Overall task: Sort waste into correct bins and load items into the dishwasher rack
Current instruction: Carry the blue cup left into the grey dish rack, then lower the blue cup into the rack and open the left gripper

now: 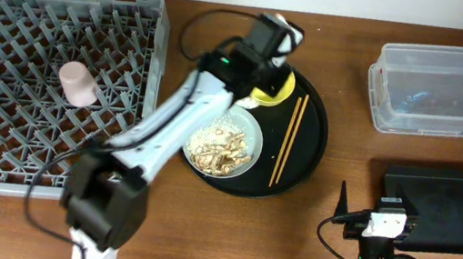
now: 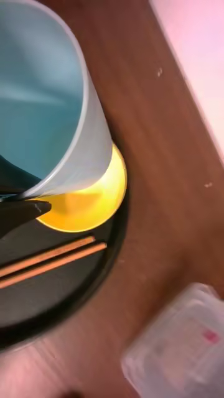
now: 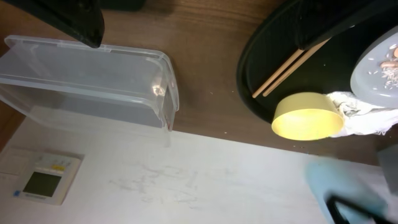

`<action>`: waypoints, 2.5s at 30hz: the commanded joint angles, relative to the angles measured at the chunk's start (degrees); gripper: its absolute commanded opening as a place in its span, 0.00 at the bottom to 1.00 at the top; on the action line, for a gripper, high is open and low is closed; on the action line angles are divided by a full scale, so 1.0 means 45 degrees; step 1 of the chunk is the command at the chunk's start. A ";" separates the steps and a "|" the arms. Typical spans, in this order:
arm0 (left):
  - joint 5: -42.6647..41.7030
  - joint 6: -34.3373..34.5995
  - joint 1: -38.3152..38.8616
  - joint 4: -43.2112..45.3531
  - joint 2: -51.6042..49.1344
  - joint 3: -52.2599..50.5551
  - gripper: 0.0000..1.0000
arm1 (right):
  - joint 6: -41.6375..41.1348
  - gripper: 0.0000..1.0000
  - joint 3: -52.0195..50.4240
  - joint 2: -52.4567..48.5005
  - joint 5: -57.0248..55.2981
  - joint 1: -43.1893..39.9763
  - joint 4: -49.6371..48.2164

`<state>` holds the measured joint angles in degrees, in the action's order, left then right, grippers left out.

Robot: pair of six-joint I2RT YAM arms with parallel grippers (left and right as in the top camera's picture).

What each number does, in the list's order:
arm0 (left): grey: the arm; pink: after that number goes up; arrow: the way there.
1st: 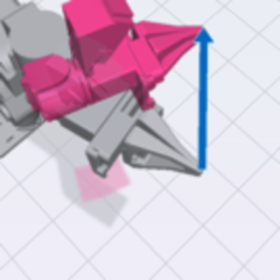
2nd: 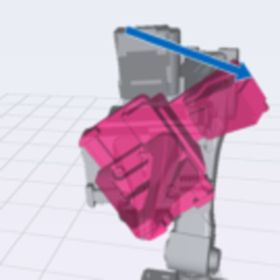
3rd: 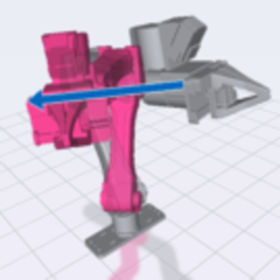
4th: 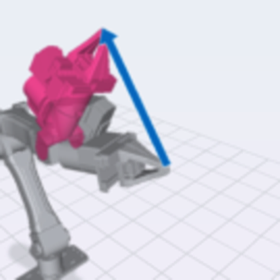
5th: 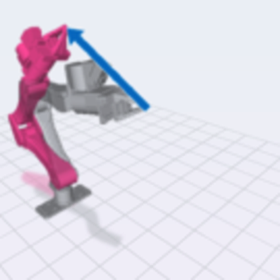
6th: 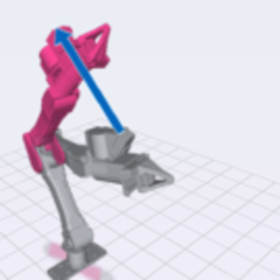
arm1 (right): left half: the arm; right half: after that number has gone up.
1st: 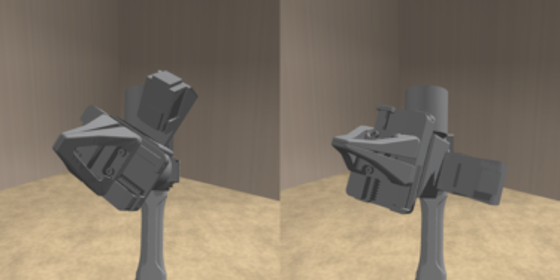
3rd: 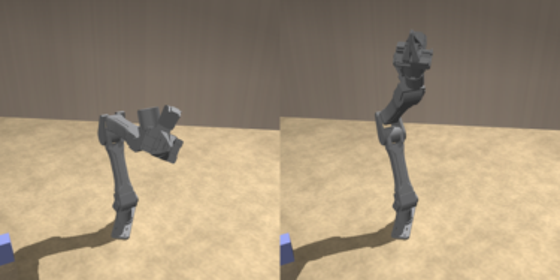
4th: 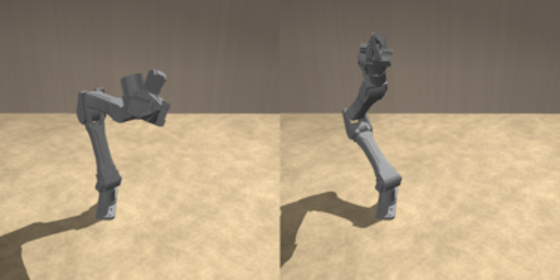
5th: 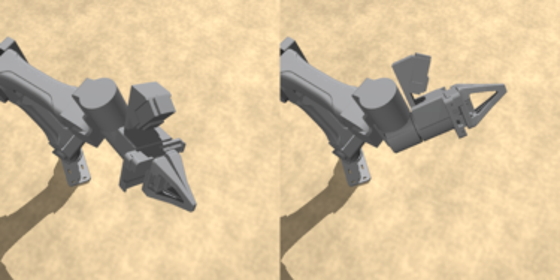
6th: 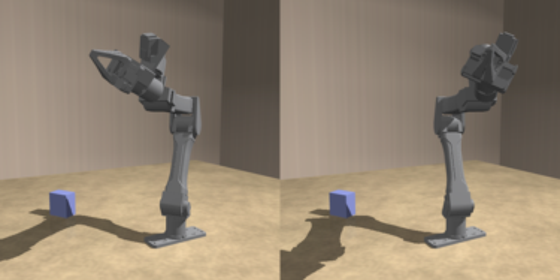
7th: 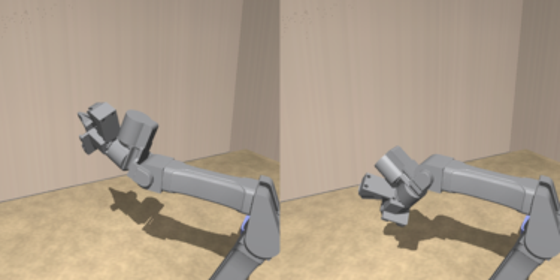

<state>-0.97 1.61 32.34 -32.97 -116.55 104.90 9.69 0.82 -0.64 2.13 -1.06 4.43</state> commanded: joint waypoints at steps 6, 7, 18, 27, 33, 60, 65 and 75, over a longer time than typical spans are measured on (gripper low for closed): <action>-0.8714 0.0636 -0.4726 -0.3259 0.1336 0.0296 0.00 | 0.0083 0.98 -0.0112 0.0053 -0.0155 0.0068 0.0019; -0.9636 0.0627 -0.5610 -0.4211 0.1336 0.0291 0.00 | 0.0083 0.98 -0.0112 0.0053 -0.0155 0.0068 0.0019; -1.4668 -0.3808 -1.1570 -1.0977 0.1331 0.0223 0.00 | 0.0083 0.98 -0.0112 0.0053 -0.0155 0.0068 0.0019; -1.6980 -0.7062 -1.3653 -1.2395 0.1331 -0.2701 0.00 | 0.0083 0.98 -0.0112 0.0053 -0.0155 0.0068 0.0019; -1.7539 -0.7043 -1.4916 -1.0341 0.1331 -0.4881 0.00 | 0.0078 0.98 -0.0112 0.0053 -0.0155 0.0068 0.0019; -1.6529 -0.6183 -1.6310 -0.9418 0.0588 -0.6470 0.00 | 0.0078 0.98 -0.0112 0.0053 -0.0155 0.0068 0.0019; -1.6237 -0.5892 -1.6611 -0.8986 0.0588 -0.6470 0.00 | 0.0078 0.98 -0.0112 0.0053 -0.0155 0.0068 0.0019; -1.6296 -0.5843 -1.5820 -0.8913 -0.0107 -0.6470 0.00 | 0.0078 0.98 -0.0112 0.0053 -0.0155 0.0068 0.0019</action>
<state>-75.92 -24.34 -40.36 -73.91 -114.21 76.20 9.72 0.82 -0.69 1.93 -1.06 4.45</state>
